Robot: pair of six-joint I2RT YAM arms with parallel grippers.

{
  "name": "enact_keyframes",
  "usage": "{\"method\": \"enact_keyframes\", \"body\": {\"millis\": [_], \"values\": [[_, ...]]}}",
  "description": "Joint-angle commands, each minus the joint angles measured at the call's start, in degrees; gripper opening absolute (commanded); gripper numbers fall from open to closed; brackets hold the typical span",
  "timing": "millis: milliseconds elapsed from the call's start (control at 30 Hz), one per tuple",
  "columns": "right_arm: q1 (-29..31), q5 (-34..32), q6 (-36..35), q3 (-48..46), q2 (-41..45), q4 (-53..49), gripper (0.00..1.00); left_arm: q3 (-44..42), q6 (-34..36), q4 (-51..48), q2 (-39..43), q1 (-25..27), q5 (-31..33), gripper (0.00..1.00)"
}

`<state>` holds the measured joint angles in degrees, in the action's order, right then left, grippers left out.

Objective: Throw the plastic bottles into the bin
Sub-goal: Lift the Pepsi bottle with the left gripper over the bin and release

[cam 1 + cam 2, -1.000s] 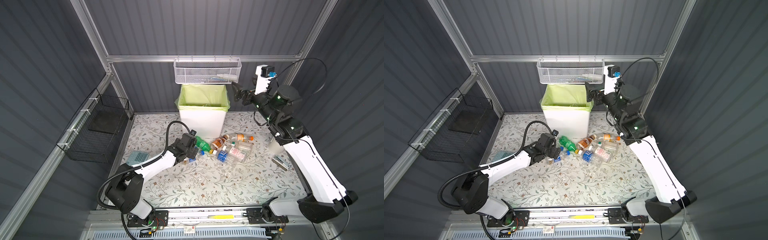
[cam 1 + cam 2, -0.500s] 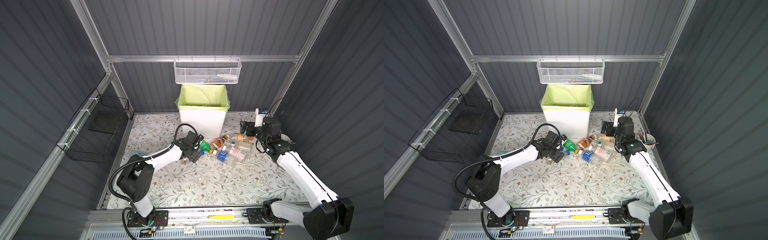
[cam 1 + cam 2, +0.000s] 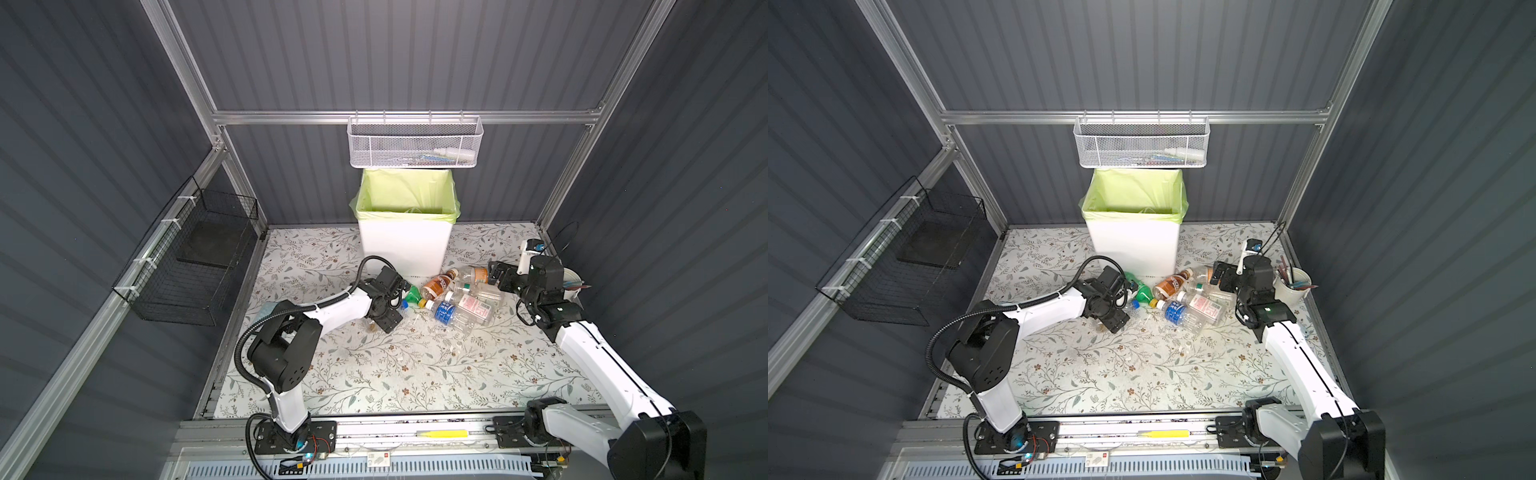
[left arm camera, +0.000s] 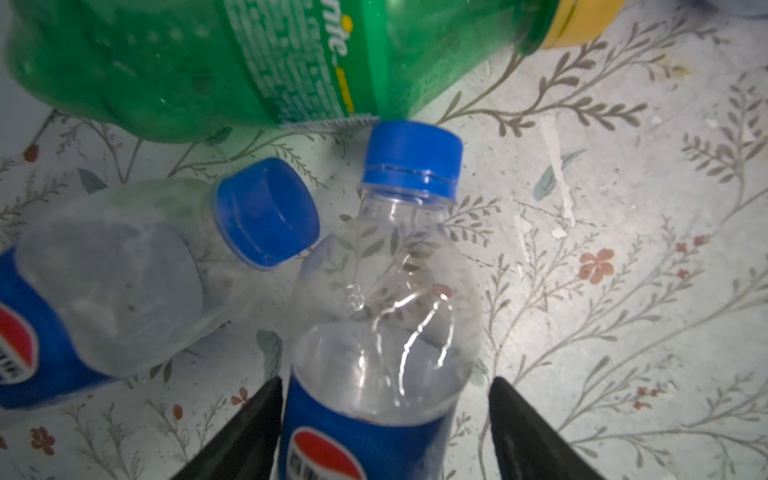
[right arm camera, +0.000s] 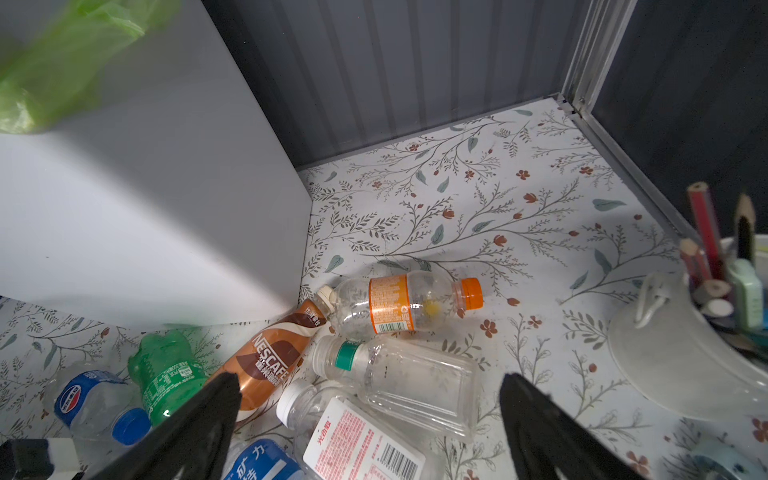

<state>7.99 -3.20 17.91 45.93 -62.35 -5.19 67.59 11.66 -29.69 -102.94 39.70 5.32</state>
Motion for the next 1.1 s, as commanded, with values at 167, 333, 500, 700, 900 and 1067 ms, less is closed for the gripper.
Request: {"method": "enact_keyframes", "body": {"millis": [167, 333, 500, 700, 900, 1067], "values": [[-1.0, 1.5, 2.0, -1.2, 0.0, 2.7, 0.99, 2.3, 0.5, -2.8, -0.8, 0.3, -1.7, 0.62], [-1.6, 1.9, 2.0, -1.1, 0.5, 2.8, 0.99, 2.0, 0.5, -2.2, 2.5, 0.4, -4.5, 0.47], [-2.1, 2.2, 2.0, -0.8, 1.0, 2.7, 0.99, 2.2, 0.5, -0.6, 12.8, 0.5, -7.5, 0.44], [-2.5, 2.6, 2.1, 0.0, 1.6, 3.0, 0.99, 8.8, 2.4, 6.2, 29.1, 0.5, -3.7, 0.44], [-2.6, 3.0, 2.2, 0.6, 2.8, 3.1, 0.99, 11.4, 6.9, 36.4, 38.2, 0.4, 2.2, 0.48], [-2.6, 3.2, 2.2, 0.4, 4.2, 2.8, 0.99, 25.8, 8.5, 41.8, 26.2, -0.5, 2.5, 0.48]]}}
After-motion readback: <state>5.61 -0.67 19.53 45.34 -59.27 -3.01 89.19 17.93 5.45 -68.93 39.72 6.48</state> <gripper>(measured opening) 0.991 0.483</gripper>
